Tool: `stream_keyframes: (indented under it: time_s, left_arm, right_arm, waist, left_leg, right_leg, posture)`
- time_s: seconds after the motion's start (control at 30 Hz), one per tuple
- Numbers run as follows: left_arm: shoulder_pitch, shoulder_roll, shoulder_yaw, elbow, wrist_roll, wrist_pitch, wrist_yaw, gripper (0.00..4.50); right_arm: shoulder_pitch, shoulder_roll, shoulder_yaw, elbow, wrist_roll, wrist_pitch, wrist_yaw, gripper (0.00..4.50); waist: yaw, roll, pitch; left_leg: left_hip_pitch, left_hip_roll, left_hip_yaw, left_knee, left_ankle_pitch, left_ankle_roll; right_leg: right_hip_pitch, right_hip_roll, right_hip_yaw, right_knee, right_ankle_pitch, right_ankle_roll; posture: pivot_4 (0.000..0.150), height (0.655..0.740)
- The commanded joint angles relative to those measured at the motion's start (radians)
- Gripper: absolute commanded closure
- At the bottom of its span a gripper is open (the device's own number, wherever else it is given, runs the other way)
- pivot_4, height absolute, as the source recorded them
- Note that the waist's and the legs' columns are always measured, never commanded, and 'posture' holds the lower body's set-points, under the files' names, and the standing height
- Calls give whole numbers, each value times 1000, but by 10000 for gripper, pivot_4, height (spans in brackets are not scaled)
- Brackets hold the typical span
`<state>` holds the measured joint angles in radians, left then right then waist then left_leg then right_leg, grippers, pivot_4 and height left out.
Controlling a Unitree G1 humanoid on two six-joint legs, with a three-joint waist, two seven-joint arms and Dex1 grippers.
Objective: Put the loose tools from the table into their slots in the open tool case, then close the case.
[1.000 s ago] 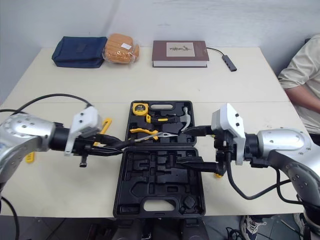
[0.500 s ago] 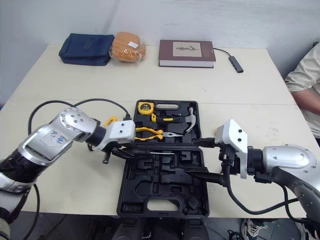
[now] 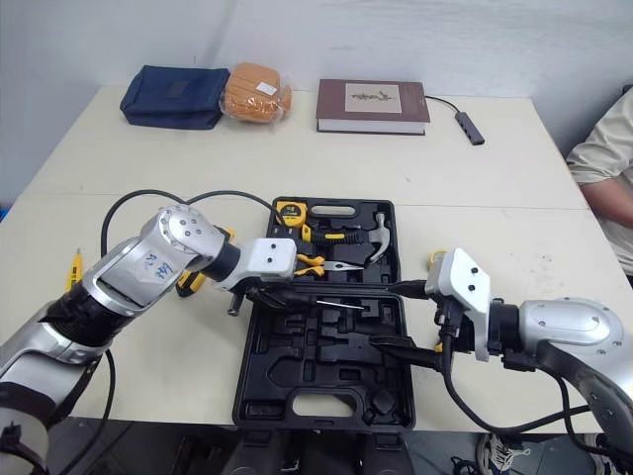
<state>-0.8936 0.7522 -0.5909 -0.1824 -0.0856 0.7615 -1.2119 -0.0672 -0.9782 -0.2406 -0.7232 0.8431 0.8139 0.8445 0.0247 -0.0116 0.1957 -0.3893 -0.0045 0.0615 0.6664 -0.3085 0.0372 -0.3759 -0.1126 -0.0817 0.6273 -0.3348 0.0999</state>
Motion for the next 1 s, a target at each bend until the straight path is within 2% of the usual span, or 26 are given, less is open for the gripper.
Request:
stream_keyframes:
  time_s: [0.03, 0.3, 0.5, 0.83, 0.9, 1.0]
  left_arm:
    - [-36, -20, -1, 1, 26, 1, -6, 36908]
    - [-31, -23, -11, 2, 60, 0, -31, 36908]
    - [-33, -10, -27, -15, 73, 73, -56, 36908]
    - [-16, -43, -13, -20, 67, 134, -14, 36908]
    - [-13, -38, 2, -33, 59, 147, -10, 26367]
    - [-11, -9, 31, -41, 42, 162, -20, 14975]
  right_arm:
    - [1, 2, -13, -30, 9, -16, -6, 0]
    - [10, 1, -13, -29, 3, -22, -12, 0]
    - [15, -1, -21, -23, 2, -25, -9, 0]
    - [9, 7, -13, -17, -9, -32, -13, 0]
    - [13, 5, -24, -22, -1, -28, -11, 0]
    - [23, 3, -30, -26, 7, -26, -4, 0]
  waist:
    - [1, 0, 0]
    - [0, 0, 0]
    - [0, 0, 0]
    - [0, 0, 0]
    - [0, 0, 0]
    - [0, 0, 0]
  left_leg:
    - [0, 0, 0, 0, 0, 0]
    - [0, 0, 0, 1, 0, 0]
    - [0, 0, 0, 1, 0, 0]
    - [0, 0, -1, 2, 0, 0]
    - [0, 0, -1, 2, 0, 0]
    - [0, 0, -1, 2, 0, 0]
  right_leg:
    - [0, 0, 0, 0, 0, 0]
    - [0, 0, 0, 0, 0, 0]
    - [1, 0, 0, 0, 0, 0]
    - [1, 0, 0, 1, 0, 0]
    - [1, 0, 0, 1, 0, 0]
    - [1, 0, 0, 1, 0, 0]
  posture:
    - [1500, 7400]
    - [1500, 7400]
    - [1500, 7400]
    - [1500, 7400]
    - [1500, 7400]
    - [1500, 7400]
